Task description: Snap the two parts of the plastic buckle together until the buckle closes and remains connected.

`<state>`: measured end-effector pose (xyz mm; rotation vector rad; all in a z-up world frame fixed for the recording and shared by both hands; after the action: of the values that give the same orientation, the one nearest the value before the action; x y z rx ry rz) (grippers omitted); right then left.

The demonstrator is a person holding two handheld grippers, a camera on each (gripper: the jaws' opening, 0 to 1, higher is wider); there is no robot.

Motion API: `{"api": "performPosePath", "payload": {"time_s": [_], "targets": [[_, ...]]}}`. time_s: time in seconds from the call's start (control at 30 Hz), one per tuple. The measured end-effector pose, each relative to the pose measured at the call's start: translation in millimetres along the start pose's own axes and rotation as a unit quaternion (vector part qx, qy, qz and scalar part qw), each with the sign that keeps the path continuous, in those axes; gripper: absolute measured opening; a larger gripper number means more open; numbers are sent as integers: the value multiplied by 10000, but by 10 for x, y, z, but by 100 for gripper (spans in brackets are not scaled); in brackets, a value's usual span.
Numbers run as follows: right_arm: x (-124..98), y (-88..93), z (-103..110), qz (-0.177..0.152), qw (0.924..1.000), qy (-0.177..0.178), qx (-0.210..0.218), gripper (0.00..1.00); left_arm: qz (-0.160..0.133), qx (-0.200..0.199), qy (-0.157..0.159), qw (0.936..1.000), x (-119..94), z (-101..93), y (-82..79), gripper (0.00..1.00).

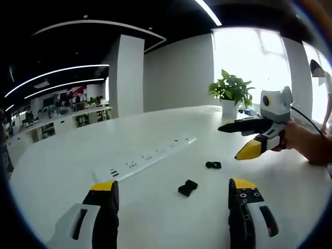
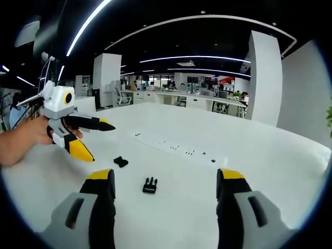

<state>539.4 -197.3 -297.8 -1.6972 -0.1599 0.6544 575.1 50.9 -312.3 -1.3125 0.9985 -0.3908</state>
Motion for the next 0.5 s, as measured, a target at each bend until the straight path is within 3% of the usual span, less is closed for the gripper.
{"api": "performPosePath", "payload": {"time_s": [0.5], "targets": [[117,-6,-87,20,10000,3,12,79,36,47,4,10000,116,94,-21,86]]}}
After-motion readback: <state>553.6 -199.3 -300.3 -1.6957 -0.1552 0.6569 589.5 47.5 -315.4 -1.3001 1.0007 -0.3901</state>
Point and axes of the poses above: the point that each gripper's makers call its tool centre point, and the gripper's own axes: x roughly forward along the fingers, z roughly to its left, y roughly out of its underside, the point moved 9 cm from there along -x, roughly backward along the fingers, and after that the axes turned 2 degrees about z, right-handed, at the moved point
